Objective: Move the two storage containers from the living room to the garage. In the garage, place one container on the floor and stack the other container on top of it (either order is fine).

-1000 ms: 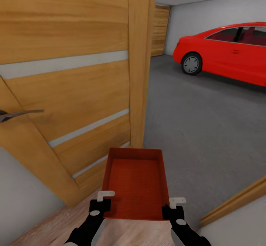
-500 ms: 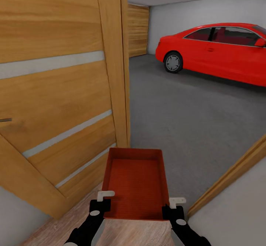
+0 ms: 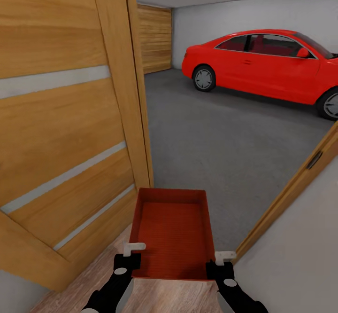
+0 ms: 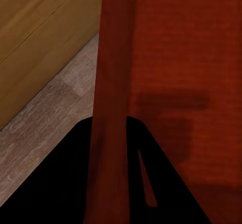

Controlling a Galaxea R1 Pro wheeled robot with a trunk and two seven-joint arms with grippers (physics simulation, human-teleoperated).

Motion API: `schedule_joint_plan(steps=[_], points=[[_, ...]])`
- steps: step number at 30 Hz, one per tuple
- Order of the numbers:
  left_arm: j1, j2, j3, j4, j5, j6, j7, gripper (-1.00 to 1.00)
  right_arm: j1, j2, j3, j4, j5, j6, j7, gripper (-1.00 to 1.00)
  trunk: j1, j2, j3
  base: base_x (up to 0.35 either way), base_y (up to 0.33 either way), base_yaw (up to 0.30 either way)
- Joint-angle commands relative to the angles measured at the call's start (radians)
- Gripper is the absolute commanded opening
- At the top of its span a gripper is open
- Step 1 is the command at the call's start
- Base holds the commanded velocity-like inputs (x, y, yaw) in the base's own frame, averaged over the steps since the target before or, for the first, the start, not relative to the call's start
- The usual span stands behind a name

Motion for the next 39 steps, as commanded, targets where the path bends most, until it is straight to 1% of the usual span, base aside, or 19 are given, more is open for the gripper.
schedule_joint_plan(steps=[1, 8, 9, 10, 15, 20, 24, 27, 35, 36, 39], points=[[0.0, 0.0, -0.018, 0.051, -0.01, 0.004, -0.06, -1.0, -0.003, -0.035, 0.008, -0.004, 0.004, 0.001, -0.004, -1.0, 0.0, -0.001, -0.001, 0.0, 0.0, -0.018], [0.0, 0.0, -0.018, 0.051, -0.01, 0.004, -0.06, -1.0, -0.003, -0.035, 0.008, -0.005, 0.004, 0.003, -0.004, -1.0, 0.0, -0.001, -0.001, 0.0, 0.0, -0.005], [0.0, 0.0, 0.002, 0.005, -0.009, 0.001, 0.003, -1.0, 0.0, 0.0, 0.008, -0.007, -0.007, 0.006, -0.004, -1.0, 0.0, -0.001, -0.001, 0.0, 0.0, 0.0], [0.0, 0.0, 0.002, 0.005, -0.009, 0.001, 0.004, -1.0, 0.0, 0.0, 0.008, -0.01, -0.007, 0.006, -0.013, -1.0, 0.0, -0.001, -0.001, 0.0, 0.0, 0.0], [0.0, 0.0, 0.002, 0.01, -0.009, 0.001, 0.003, -1.0, 0.0, 0.0, 0.009, -0.003, -0.004, 0.0, -0.016, -1.0, 0.0, -0.001, -0.001, 0.0, 0.0, 0.0], [0.0, 0.0, 0.002, 0.024, -0.012, 0.001, 0.003, -1.0, 0.0, 0.004, 0.015, 0.044, -0.027, -0.03, -0.003, -1.0, 0.0, -0.001, -0.001, 0.0, 0.0, 0.0], [0.0, 0.0, 0.002, 0.025, -0.011, 0.001, 0.006, -1.0, 0.0, 0.007, 0.009, 0.072, -0.024, -0.053, -0.003, -1.0, 0.0, -0.001, -0.001, 0.0, 0.0, 0.0], [0.0, 0.0, 0.001, 0.025, -0.018, 0.001, 0.006, -1.0, 0.0, 0.012, 0.007, 0.084, -0.02, -0.066, -0.003, -1.0, 0.0, -0.001, -0.001, 0.0, 0.0, 0.0], [0.0, 0.0, 0.002, 0.025, -0.037, 0.0, 0.002, -1.0, 0.0, 0.016, 0.007, 0.09, -0.014, -0.068, -0.003, -1.0, 0.0, -0.001, -0.001, 0.038, 0.0, 0.0], [0.0, 0.001, 0.003, 0.025, -0.012, -0.001, 0.002, -1.0, 0.0, 0.005, 0.007, 0.18, -0.001, -0.068, -0.003, -1.0, 0.0, -0.001, -0.001, 0.32, 0.0, 0.0], [0.0, 0.001, 0.003, 0.025, -0.012, -0.001, 0.003, -1.0, 0.0, 0.004, 0.007, 0.18, -0.001, -0.068, -0.003, -1.0, 0.0, -0.001, -0.001, 0.33, 0.0, 0.0]])
